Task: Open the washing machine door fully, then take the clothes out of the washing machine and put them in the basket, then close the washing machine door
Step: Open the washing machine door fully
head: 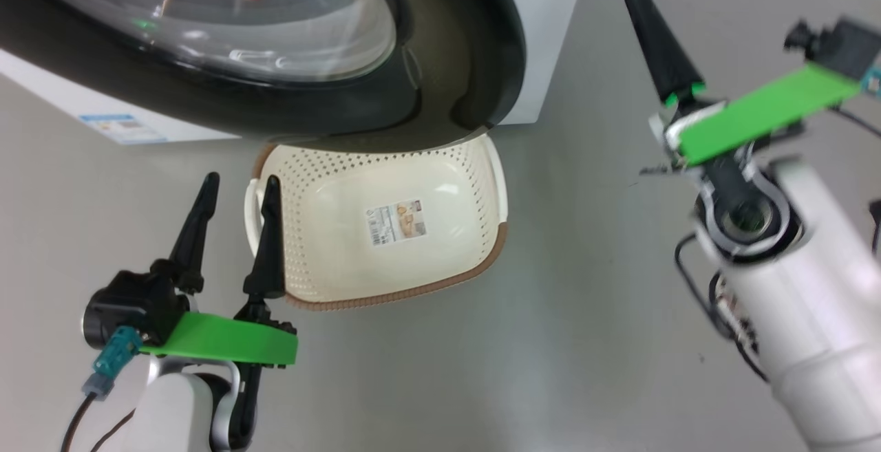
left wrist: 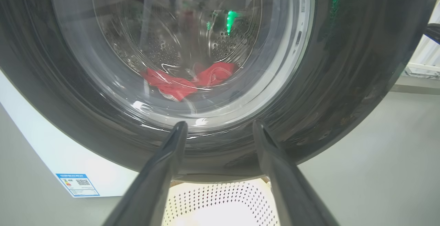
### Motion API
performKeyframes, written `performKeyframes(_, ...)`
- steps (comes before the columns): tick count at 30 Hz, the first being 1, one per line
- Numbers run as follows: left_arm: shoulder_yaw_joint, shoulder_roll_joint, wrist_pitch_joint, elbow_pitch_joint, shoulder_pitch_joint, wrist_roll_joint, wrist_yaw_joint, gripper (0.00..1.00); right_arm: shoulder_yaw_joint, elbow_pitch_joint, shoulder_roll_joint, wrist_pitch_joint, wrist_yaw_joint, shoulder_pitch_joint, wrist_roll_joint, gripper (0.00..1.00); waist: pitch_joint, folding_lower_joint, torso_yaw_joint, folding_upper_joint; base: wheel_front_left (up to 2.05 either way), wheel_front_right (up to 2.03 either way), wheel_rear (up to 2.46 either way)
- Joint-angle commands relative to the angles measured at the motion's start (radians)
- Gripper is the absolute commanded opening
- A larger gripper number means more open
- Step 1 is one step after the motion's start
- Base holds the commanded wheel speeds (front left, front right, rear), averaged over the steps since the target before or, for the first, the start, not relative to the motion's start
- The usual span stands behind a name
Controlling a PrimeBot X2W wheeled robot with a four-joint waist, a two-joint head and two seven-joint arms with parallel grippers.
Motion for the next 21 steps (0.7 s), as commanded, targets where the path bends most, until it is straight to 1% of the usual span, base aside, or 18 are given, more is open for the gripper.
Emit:
performKeyframes(1,0.023,0.025,-0.012,-0.031,-0.015,-0.006,0.009,1.0,0.012,-0.021,0.01,0.031,0.007,-0.02,0.04,0.0,0.016,0.0,0.016,0.0,0.0,0.0,0.0)
performKeyframes(5,0.014,0.025,-0.012,-0.035,-0.022,-0.017,0.015,1.0,-0.013,-0.002,0.002,0.196,0.007,-0.097,0.206,0.0,0.035,0.0,0.033,0.0,0.0,0.0,0.0)
performKeyframes(7,0.008,0.025,-0.012,-0.036,-0.026,-0.023,0.017,1.0,-0.03,0.03,0.005,0.293,0.007,-0.132,0.28,0.0,0.044,0.0,0.043,0.0,0.0,0.0,0.0)
performKeyframes(10,-0.003,0.025,-0.012,-0.037,-0.033,-0.033,0.021,1.0,-0.052,0.086,0.003,0.439,0.007,-0.183,0.361,0.0,0.055,0.0,0.057,0.0,0.0,0.0,0.0)
performKeyframes(16,-0.018,0.025,-0.012,-0.035,-0.035,-0.05,0.031,1.0,-0.081,0.222,0.005,0.66,0.007,-0.272,0.447,0.0,0.066,0.0,0.078,0.0,0.0,0.0,0.0)
performKeyframes(19,-0.027,0.025,-0.012,-0.033,-0.035,-0.056,0.033,1.0,-0.083,0.273,0.002,0.737,0.007,-0.304,0.451,0.0,0.067,0.0,0.087,0.0,0.0,0.0,0.0)
performKeyframes(21,-0.032,0.025,-0.012,-0.032,-0.035,-0.058,0.034,1.0,-0.086,0.295,0.002,0.771,0.007,-0.319,0.443,0.0,0.067,0.0,0.092,0.0,0.0,0.0,0.0)
